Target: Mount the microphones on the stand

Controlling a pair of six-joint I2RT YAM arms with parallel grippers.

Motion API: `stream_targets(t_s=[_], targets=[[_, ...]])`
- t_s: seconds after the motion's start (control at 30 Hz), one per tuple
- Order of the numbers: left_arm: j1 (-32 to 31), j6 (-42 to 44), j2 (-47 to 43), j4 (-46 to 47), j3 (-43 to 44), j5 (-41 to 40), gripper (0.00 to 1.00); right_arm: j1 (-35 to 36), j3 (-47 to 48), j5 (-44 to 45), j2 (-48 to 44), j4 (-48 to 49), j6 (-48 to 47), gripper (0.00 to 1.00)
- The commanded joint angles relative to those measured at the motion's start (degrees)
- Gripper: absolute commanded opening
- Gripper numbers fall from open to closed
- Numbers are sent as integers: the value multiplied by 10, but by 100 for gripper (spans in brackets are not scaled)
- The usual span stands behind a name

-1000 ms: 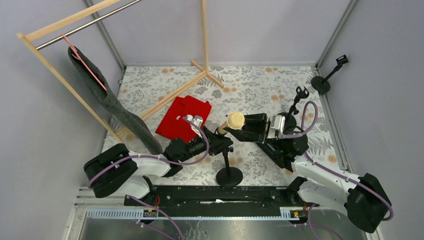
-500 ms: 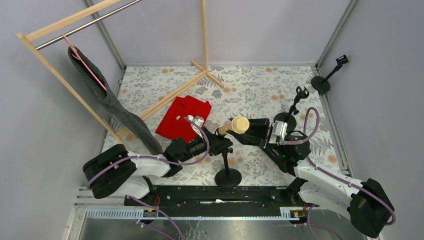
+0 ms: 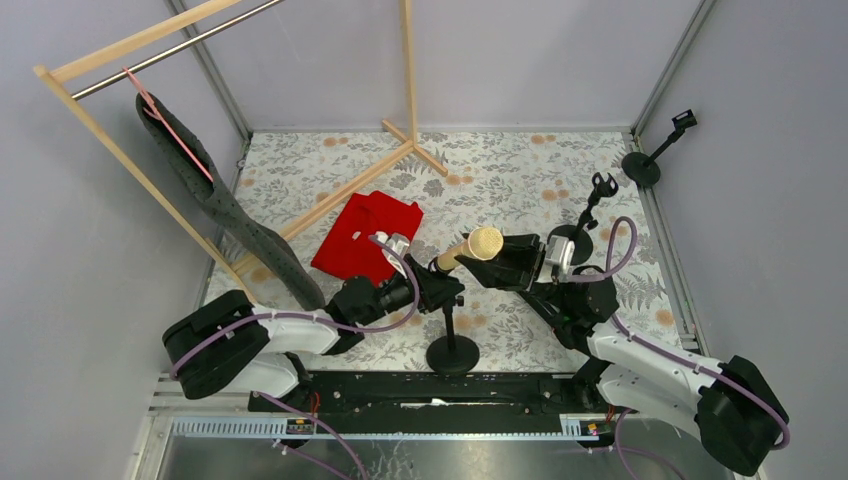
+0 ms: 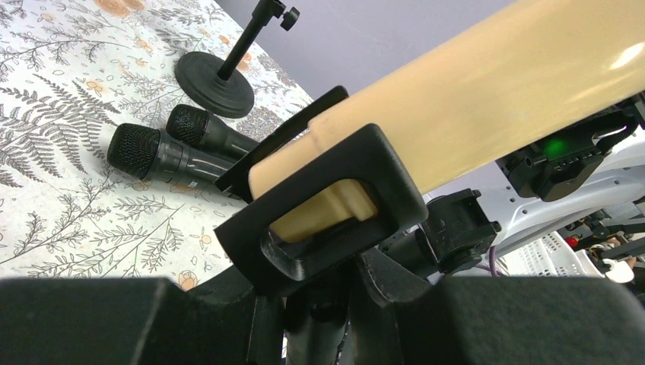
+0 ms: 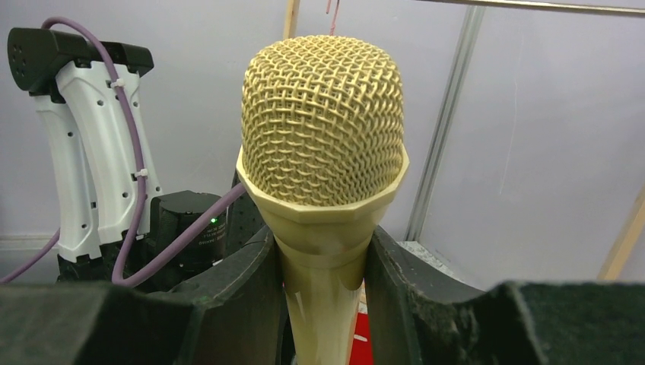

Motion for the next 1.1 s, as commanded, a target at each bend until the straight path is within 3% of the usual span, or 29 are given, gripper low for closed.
stream_targets(t_s=[0.0, 0.23, 0.63, 1.07], targets=[[-29, 10, -65, 254, 72, 42, 0, -4, -33, 40, 47, -113, -1, 0], [-42, 17, -72, 256, 85, 38, 0, -4, -68, 43, 69, -46, -5, 0], [-51, 17, -66, 256, 128, 42, 0, -2, -83, 41, 105, -39, -13, 0], [-65, 29, -80, 256, 160, 55, 0, -2, -92, 53, 190, 41, 11, 0]])
